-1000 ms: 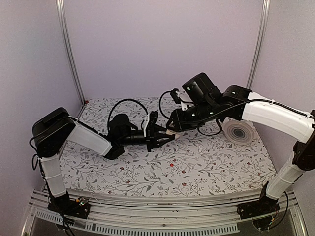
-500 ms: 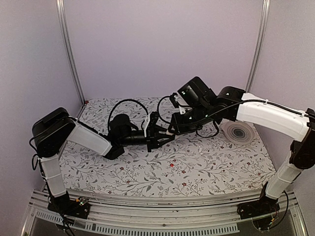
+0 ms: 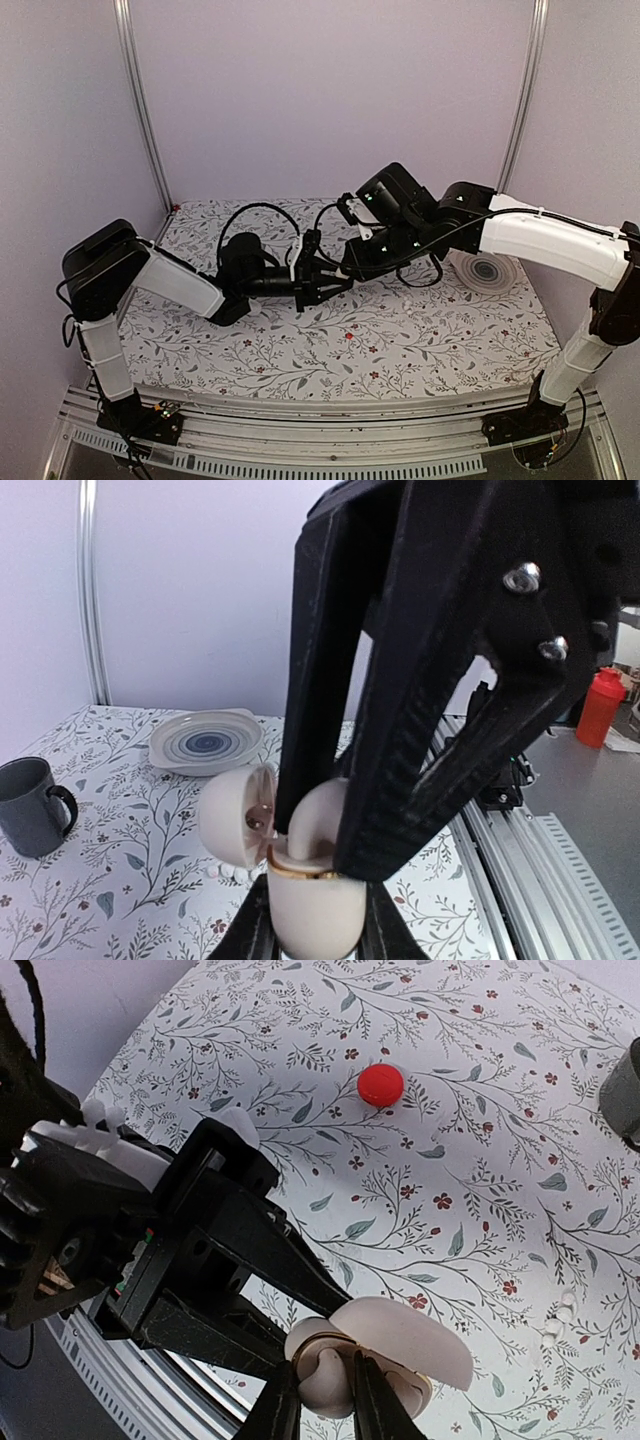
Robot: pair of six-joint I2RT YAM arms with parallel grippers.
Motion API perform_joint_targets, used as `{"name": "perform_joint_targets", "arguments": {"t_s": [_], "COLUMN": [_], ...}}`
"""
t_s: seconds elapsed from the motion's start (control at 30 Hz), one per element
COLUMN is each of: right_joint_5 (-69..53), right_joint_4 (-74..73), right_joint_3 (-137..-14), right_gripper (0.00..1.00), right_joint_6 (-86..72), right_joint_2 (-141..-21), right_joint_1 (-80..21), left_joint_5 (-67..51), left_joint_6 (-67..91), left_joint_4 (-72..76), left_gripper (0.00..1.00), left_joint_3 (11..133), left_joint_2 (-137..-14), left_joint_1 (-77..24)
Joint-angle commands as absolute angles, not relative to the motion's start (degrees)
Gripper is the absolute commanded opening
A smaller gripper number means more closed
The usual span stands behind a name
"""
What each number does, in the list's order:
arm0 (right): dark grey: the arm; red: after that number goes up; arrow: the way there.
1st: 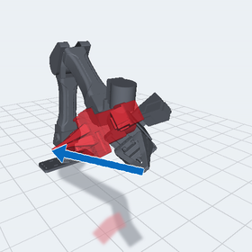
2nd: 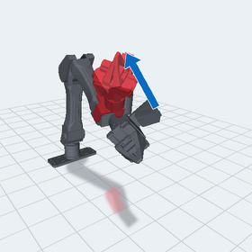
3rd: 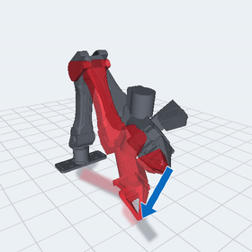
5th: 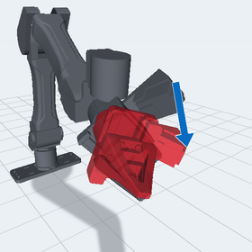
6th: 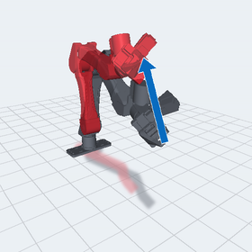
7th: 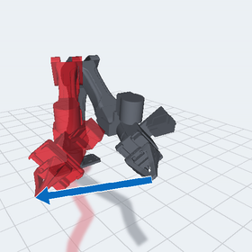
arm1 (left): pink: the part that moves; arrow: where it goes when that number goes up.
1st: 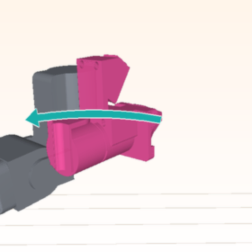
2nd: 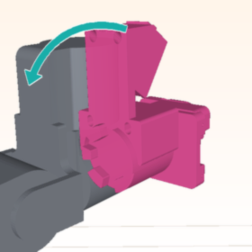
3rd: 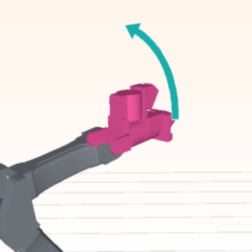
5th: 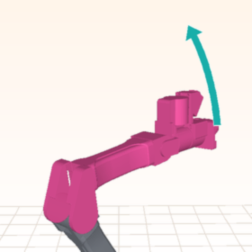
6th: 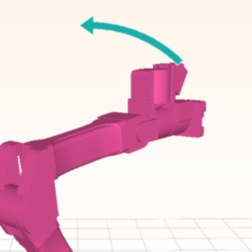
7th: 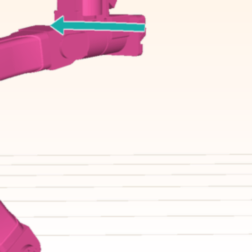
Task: Insert the wireless bluetooth earbuds into the charging case
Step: Adjust the left earbud in the left side groove of the charging case.
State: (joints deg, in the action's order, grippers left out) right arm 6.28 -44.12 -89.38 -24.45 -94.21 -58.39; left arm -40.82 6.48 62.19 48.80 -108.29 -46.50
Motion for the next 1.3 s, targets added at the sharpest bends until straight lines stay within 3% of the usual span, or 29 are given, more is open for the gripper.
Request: {"name": "perform_joint_targets", "arguments": {"t_s": [0.0,0.33,0.87,1.27], "right_joint_5": [7.84,6.29,5.60,2.24], "right_joint_4": [-43.83,-43.44,-44.14,-40.30], "right_joint_3": [-88.29,-87.31,-89.27,-85.31], "right_gripper": [0.22,0.29,0.29,0.32], "right_joint_6": [-20.85,-21.86,-25.05,-25.56], "right_joint_2": [-92.48,-90.46,-89.97,-82.11], "right_joint_1": [-58.35,-58.15,-57.64,-52.80], "left_joint_5": [-44.71,-44.21,-43.85,-44.16], "left_joint_6": [7.33,7.30,7.25,7.73], "left_joint_4": [66.79,66.46,65.84,67.77], "left_gripper": [0.00,0.00,0.00,0.00], "left_joint_3": [47.99,48.07,48.08,47.57], "left_joint_2": [-105.21,-105.11,-104.86,-105.17], "left_joint_1": [-46.90,-46.92,-46.87,-46.77]}}
